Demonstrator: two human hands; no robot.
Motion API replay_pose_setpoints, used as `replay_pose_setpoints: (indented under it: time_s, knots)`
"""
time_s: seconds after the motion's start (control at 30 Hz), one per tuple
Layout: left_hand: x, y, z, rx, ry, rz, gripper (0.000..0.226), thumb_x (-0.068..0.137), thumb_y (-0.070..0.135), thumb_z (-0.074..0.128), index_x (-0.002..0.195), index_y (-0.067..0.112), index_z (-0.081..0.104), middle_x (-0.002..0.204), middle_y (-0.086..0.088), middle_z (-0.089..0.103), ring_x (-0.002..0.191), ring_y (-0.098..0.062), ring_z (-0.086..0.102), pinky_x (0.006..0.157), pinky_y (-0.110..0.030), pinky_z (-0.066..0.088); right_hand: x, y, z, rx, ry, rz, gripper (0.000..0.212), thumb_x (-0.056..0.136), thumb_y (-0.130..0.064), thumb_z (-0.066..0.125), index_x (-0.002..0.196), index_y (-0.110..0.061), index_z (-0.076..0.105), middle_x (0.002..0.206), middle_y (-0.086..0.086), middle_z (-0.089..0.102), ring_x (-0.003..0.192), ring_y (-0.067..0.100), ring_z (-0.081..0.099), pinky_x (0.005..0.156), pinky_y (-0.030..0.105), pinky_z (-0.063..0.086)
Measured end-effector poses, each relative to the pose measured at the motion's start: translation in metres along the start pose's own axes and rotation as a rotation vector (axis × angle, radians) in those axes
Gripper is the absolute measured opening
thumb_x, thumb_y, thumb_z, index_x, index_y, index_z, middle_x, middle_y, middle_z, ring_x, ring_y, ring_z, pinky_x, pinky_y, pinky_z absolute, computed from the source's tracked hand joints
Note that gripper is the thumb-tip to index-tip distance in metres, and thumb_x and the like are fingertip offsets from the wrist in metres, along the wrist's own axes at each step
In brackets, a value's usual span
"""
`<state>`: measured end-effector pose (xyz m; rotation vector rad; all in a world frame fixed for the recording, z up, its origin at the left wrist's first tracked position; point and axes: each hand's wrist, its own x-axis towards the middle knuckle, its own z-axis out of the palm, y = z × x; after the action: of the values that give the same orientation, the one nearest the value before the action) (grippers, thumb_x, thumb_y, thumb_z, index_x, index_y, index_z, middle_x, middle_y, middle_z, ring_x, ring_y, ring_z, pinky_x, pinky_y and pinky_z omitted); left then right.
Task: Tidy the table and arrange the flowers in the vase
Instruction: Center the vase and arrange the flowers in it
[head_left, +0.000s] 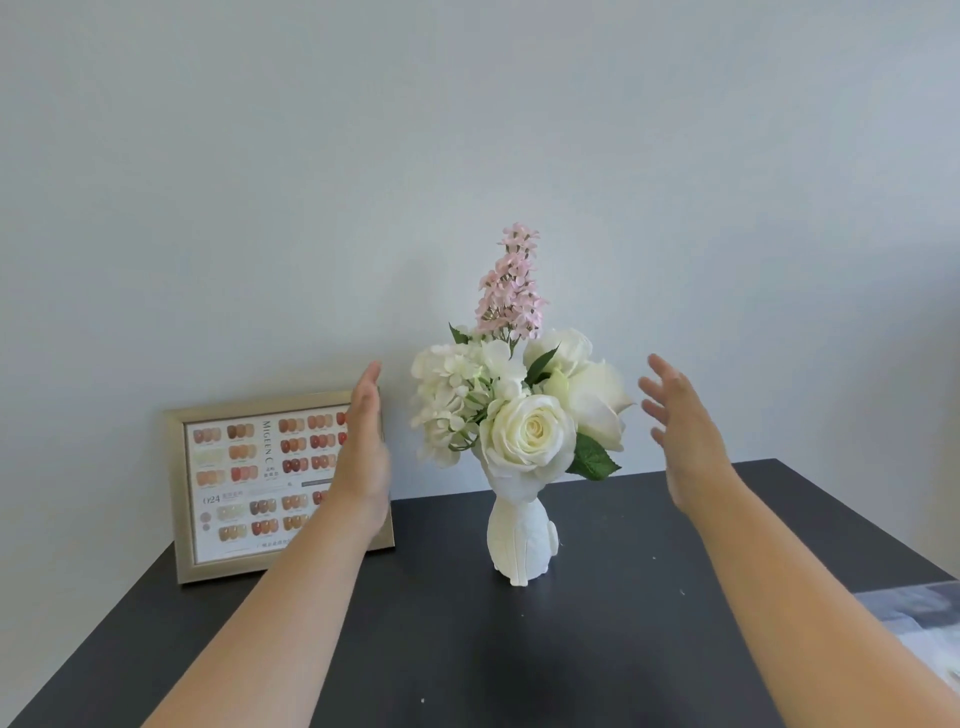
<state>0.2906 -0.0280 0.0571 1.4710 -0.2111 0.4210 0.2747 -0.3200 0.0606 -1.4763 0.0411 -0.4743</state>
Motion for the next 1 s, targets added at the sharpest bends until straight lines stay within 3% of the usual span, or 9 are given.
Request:
replay_pose_setpoints:
  time_s: [0.07, 0.17, 0.23, 0.33, 0.5, 0.63, 0.77, 0.9, 1.0]
  knots:
    - [-0.004, -0.019, -0.008, -0.062, 0.033, -0.136, 0.049, 0.101, 0.058, 0.028, 0.147, 0.043, 0.035, 0.149, 0.020, 0.038, 0.144, -0.011, 0.028, 0.111, -0.033, 0.022, -0.003, 0.025, -0.008, 0.017, 0.040, 0.181, 0.043, 0.091, -0.048, 0.039, 0.132, -0.040, 0.052, 0.129, -0.007, 0.059, 0.114, 0.014, 0.054, 0.105, 0.041, 0.035]
    - [-0.020, -0.052, -0.005, -0.003, -0.023, -0.322, 0.053, 0.099, 0.059, 0.032, 0.148, 0.038, 0.036, 0.154, 0.005, 0.040, 0.141, -0.023, 0.036, 0.116, -0.048, 0.023, -0.023, 0.070, -0.008, -0.130, -0.105, 0.402, 0.038, 0.093, -0.036, 0.051, 0.131, -0.031, 0.055, 0.120, -0.003, 0.064, 0.110, 0.018, 0.056, 0.098, 0.038, 0.040]
    - [-0.036, -0.072, 0.003, 0.050, -0.088, -0.417, 0.052, 0.100, 0.056, 0.035, 0.147, 0.034, 0.037, 0.152, 0.002, 0.044, 0.137, -0.025, 0.041, 0.116, -0.048, 0.025, -0.037, 0.096, 0.001, -0.231, -0.224, 0.417, 0.039, 0.091, -0.029, 0.058, 0.130, -0.030, 0.056, 0.119, -0.004, 0.063, 0.110, 0.018, 0.056, 0.096, 0.036, 0.041]
    - [-0.057, -0.094, 0.018, 0.138, -0.207, -0.510, 0.049, 0.102, 0.053, 0.033, 0.148, 0.037, 0.035, 0.155, 0.003, 0.039, 0.139, -0.024, 0.040, 0.117, -0.048, 0.025, -0.052, 0.116, 0.020, -0.314, -0.370, 0.407, 0.043, 0.090, -0.030, 0.063, 0.131, -0.034, 0.053, 0.122, -0.008, 0.061, 0.118, 0.018, 0.053, 0.108, 0.043, 0.037]
    - [-0.082, -0.107, 0.040, 0.133, -0.388, -0.449, 0.034, 0.103, 0.052, 0.028, 0.135, 0.049, 0.038, 0.149, 0.014, 0.040, 0.134, -0.010, 0.040, 0.106, -0.029, 0.029, -0.063, 0.130, 0.037, -0.332, -0.371, 0.288, 0.050, 0.091, -0.024, 0.063, 0.135, -0.040, 0.048, 0.118, -0.018, 0.062, 0.111, 0.004, 0.056, 0.094, 0.029, 0.041]
    - [-0.085, -0.113, 0.045, 0.115, -0.369, -0.400, 0.051, 0.104, 0.048, 0.029, 0.153, 0.034, 0.028, 0.152, 0.011, 0.040, 0.142, -0.012, 0.033, 0.117, -0.036, 0.021, -0.062, 0.139, 0.041, -0.342, -0.388, 0.264, 0.062, 0.087, -0.019, 0.064, 0.138, -0.044, 0.042, 0.125, -0.017, 0.058, 0.108, 0.001, 0.057, 0.088, 0.025, 0.040]
    - [-0.085, -0.115, 0.045, 0.099, -0.341, -0.369, 0.051, 0.103, 0.046, 0.034, 0.152, 0.035, 0.029, 0.149, 0.013, 0.043, 0.141, -0.010, 0.034, 0.114, -0.035, 0.022, -0.053, 0.143, 0.048, -0.332, -0.437, 0.268, 0.070, 0.087, -0.014, 0.064, 0.143, -0.043, 0.035, 0.123, -0.021, 0.053, 0.105, -0.001, 0.056, 0.086, 0.023, 0.039]
    - [-0.078, -0.118, 0.046, 0.116, -0.318, -0.365, 0.044, 0.105, 0.039, 0.033, 0.150, 0.039, 0.029, 0.138, 0.022, 0.046, 0.138, -0.008, 0.035, 0.111, -0.030, 0.023, -0.044, 0.147, 0.057, -0.314, -0.421, 0.271, 0.071, 0.088, -0.012, 0.063, 0.146, -0.038, 0.032, 0.136, -0.011, 0.051, 0.115, 0.007, 0.054, 0.092, 0.026, 0.037]
    - [-0.069, -0.124, 0.046, 0.140, -0.301, -0.373, 0.048, 0.105, 0.040, 0.032, 0.153, 0.037, 0.026, 0.149, 0.015, 0.041, 0.142, -0.012, 0.031, 0.119, -0.039, 0.020, -0.039, 0.150, 0.065, -0.307, -0.405, 0.275, 0.071, 0.088, -0.012, 0.062, 0.147, -0.037, 0.032, 0.137, -0.009, 0.050, 0.117, 0.009, 0.052, 0.094, 0.027, 0.036]
